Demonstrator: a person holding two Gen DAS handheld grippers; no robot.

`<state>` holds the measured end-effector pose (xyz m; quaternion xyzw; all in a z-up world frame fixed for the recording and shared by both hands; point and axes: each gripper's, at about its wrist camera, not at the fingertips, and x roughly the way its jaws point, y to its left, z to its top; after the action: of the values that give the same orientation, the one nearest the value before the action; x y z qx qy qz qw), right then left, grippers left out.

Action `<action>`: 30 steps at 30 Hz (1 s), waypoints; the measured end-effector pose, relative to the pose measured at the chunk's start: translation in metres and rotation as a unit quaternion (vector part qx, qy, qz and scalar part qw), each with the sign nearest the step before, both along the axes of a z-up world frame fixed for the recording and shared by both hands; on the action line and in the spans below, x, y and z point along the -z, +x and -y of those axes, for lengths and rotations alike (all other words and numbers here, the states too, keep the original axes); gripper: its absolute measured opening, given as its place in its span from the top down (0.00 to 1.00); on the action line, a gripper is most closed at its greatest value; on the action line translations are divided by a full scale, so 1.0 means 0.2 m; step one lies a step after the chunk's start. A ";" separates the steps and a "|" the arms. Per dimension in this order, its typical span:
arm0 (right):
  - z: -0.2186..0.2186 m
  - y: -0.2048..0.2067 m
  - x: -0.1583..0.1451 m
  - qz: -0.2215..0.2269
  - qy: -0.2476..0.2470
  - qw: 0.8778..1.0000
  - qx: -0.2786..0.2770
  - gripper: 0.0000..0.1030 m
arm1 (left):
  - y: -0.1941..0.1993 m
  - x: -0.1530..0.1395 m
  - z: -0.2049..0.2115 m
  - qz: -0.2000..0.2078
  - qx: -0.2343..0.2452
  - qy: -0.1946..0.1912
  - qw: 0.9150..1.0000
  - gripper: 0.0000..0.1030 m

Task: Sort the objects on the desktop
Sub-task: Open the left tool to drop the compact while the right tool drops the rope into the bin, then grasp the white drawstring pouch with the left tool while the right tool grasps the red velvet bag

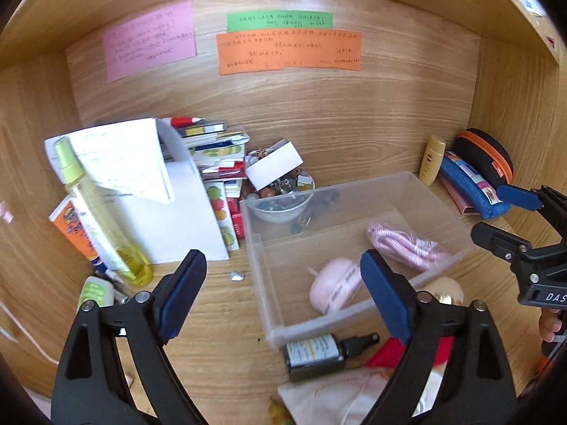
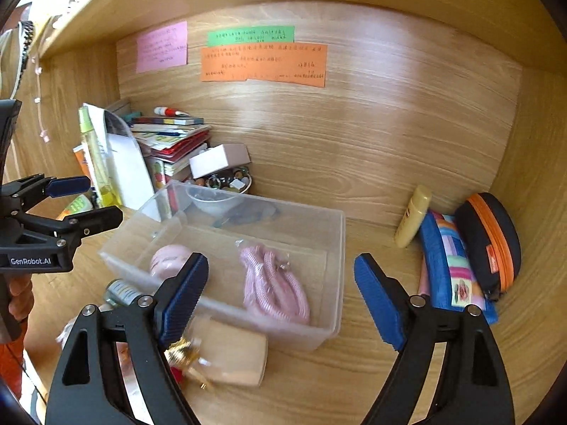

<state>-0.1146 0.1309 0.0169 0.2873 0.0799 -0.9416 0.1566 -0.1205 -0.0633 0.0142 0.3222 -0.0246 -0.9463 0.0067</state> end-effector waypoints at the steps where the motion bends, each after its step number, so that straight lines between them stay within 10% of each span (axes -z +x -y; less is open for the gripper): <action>1: 0.00 0.02 0.00 -0.001 0.001 1.000 -0.001 0.20 | 0.03 0.00 0.00 -0.002 -0.001 -0.003 1.000 0.13; 30: 0.12 0.32 0.31 0.044 0.055 0.997 -0.040 0.19 | 0.60 0.34 0.04 0.067 0.022 -0.022 0.997 0.07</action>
<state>-0.0512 0.1065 -0.0446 0.3335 0.1355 -0.9152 0.1812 -0.0013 -0.0713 -0.0538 0.3840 -0.0531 -0.9218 -0.0087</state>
